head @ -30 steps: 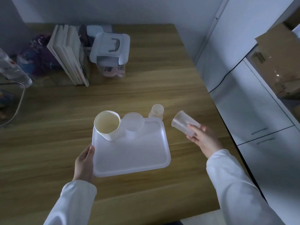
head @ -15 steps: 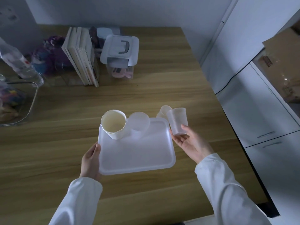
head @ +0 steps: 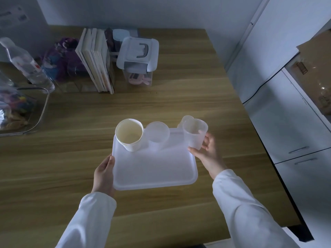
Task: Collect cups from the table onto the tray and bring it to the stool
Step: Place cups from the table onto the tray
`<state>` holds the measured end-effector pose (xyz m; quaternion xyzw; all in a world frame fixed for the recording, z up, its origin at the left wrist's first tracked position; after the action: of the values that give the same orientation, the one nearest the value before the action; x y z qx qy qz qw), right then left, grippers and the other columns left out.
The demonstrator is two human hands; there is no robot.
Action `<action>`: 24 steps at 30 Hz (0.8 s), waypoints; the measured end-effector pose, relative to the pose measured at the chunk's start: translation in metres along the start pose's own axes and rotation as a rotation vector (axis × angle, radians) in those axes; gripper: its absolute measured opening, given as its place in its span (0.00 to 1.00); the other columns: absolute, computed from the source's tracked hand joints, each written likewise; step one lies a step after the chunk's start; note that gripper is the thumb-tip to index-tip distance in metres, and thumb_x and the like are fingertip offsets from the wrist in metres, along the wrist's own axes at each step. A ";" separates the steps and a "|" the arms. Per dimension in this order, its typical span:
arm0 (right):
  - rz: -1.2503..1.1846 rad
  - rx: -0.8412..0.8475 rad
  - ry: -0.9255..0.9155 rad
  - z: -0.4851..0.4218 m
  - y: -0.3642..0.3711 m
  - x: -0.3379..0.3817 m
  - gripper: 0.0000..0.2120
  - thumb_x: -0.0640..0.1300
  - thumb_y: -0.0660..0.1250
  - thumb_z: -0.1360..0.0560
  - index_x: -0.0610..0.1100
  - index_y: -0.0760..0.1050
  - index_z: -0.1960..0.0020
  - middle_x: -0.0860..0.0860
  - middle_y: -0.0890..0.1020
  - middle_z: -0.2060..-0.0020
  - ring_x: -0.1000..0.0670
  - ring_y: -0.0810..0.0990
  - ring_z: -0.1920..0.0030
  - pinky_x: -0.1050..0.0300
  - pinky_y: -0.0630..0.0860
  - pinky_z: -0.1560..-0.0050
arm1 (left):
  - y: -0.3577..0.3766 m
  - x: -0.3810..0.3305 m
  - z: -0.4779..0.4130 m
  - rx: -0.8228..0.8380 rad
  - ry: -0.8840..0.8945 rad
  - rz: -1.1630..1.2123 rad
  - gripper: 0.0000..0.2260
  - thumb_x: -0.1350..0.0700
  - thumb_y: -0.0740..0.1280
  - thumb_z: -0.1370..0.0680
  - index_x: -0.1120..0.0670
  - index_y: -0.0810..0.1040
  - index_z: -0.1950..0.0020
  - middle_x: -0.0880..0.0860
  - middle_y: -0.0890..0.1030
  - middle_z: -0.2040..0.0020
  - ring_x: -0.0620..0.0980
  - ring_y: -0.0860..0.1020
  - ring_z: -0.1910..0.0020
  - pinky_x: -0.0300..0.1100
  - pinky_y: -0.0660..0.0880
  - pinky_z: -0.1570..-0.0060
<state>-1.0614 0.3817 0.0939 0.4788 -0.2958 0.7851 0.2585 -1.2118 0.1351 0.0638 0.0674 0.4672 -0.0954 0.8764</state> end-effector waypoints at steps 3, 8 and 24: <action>0.098 -0.002 -0.075 -0.001 0.008 0.000 0.29 0.39 0.74 0.34 0.50 0.63 0.39 0.54 0.71 0.39 0.53 0.68 0.36 0.54 0.66 0.36 | 0.000 -0.001 0.001 0.005 0.006 0.003 0.13 0.56 0.58 0.20 0.57 0.78 0.40 0.54 0.81 0.54 0.53 0.79 0.57 0.43 0.75 0.58; 0.200 0.017 -0.114 -0.006 0.017 -0.002 0.31 0.43 0.76 0.36 0.48 0.64 0.39 0.53 0.71 0.42 0.55 0.68 0.39 0.59 0.64 0.42 | 0.001 -0.002 0.004 0.006 0.015 0.000 0.12 0.56 0.58 0.19 0.56 0.78 0.43 0.53 0.81 0.56 0.52 0.78 0.59 0.42 0.75 0.59; 0.532 0.031 -0.295 -0.021 0.021 0.008 0.41 0.43 0.77 0.38 0.48 0.61 0.30 0.46 0.60 0.27 0.42 0.54 0.27 0.43 0.54 0.28 | 0.003 0.003 -0.001 -0.021 0.006 0.015 0.11 0.55 0.58 0.20 0.53 0.81 0.48 0.54 0.81 0.56 0.53 0.78 0.58 0.44 0.75 0.57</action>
<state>-1.0917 0.3827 0.0890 0.4972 -0.4329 0.7519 -0.0092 -1.2105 0.1376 0.0613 0.0620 0.4705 -0.0835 0.8762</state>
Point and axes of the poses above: each hand's wrist, its own z-axis away from the middle knuckle, its own y-axis out of the palm, x = y × z, the point moved 3 cm from there along -z, towards the middle knuckle
